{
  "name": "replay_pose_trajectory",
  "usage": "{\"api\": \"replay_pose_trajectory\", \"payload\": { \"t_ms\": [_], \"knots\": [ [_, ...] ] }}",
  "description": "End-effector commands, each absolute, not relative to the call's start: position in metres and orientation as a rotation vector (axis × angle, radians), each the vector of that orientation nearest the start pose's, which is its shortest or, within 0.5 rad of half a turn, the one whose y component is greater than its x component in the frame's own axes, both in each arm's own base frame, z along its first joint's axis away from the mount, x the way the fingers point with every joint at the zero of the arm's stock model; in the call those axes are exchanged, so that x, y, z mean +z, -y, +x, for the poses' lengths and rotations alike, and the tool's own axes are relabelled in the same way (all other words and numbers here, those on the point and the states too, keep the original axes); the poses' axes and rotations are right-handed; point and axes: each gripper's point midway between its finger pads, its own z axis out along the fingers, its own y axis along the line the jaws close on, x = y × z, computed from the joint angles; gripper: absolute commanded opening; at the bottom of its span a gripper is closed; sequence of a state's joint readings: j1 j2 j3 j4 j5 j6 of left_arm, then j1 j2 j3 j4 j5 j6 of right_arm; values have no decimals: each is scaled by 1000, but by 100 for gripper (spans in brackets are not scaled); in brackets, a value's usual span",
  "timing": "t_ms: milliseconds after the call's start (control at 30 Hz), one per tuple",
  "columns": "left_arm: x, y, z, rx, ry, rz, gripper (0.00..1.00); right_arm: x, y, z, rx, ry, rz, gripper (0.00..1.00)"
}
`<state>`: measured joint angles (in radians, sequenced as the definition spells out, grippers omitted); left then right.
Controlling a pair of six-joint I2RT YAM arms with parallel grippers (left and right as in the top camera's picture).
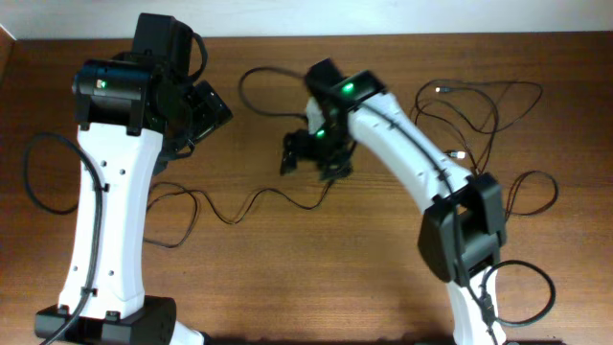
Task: Untangle cables
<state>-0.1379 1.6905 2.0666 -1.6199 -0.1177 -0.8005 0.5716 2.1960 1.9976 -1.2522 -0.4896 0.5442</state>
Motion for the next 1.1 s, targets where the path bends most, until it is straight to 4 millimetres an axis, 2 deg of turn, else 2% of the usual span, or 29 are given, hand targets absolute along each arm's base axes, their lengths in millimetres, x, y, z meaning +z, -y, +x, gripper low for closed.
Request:
{"api": "replay_pose_trajectory", "payload": {
  "t_ms": [0,67,133,200,233,267,367,433,567,633,700,767,800,833,867,900,967,1000,1033,1067],
  "knots": [
    [296,22,335,-44,-2618,-916,99,92,-333,319,594,-3282,310,56],
    [296,22,335,-44,-2618,-916,99,82,-346,310,566,-3303,446,26],
    [296,22,335,-44,-2618,-916,99,70,-355,307,553,-3316,543,5],
    [296,22,335,-44,-2618,-916,99,61,-360,304,533,-3321,612,4],
    [296,22,335,-44,-2618,-916,99,57,-366,302,538,-3323,617,11],
    [296,22,335,-44,-2618,-916,99,53,-373,300,551,-3320,589,26],
    [296,22,335,-44,-2618,-916,99,43,-388,290,543,-3325,559,39],
    [296,22,335,-44,-2618,-916,99,26,-400,280,508,-3329,695,47],
    [296,22,335,-44,-2618,-916,99,9,-426,274,584,-3292,735,48],
    [296,22,335,-44,-2618,-916,99,4,-430,271,583,-3277,815,47],
    [295,22,334,-44,-2619,-916,99,-4,-425,274,515,-3222,887,47],
    [296,22,335,-44,-2618,-916,99,-13,-414,284,416,-3141,876,38],
    [296,22,335,-44,-2618,-916,99,-14,-410,288,389,-3121,830,18],
    [296,22,335,-44,-2618,-916,99,-15,-406,293,370,-3108,768,11],
    [296,22,335,-44,-2618,-916,99,-15,-404,296,368,-3108,746,10],
    [296,22,335,-44,-2618,-916,99,-16,-401,299,365,-3105,757,4],
    [296,22,335,-44,-2618,-916,99,-17,-388,300,311,-3118,794,4],
    [296,22,335,-44,-2618,-916,99,-18,-375,305,281,-3156,642,4],
    [296,22,335,-44,-2618,-916,99,-17,-371,309,307,-3190,392,4],
    [296,22,335,-44,-2618,-916,99,-15,-368,310,329,-3214,217,4]
  ]
}}
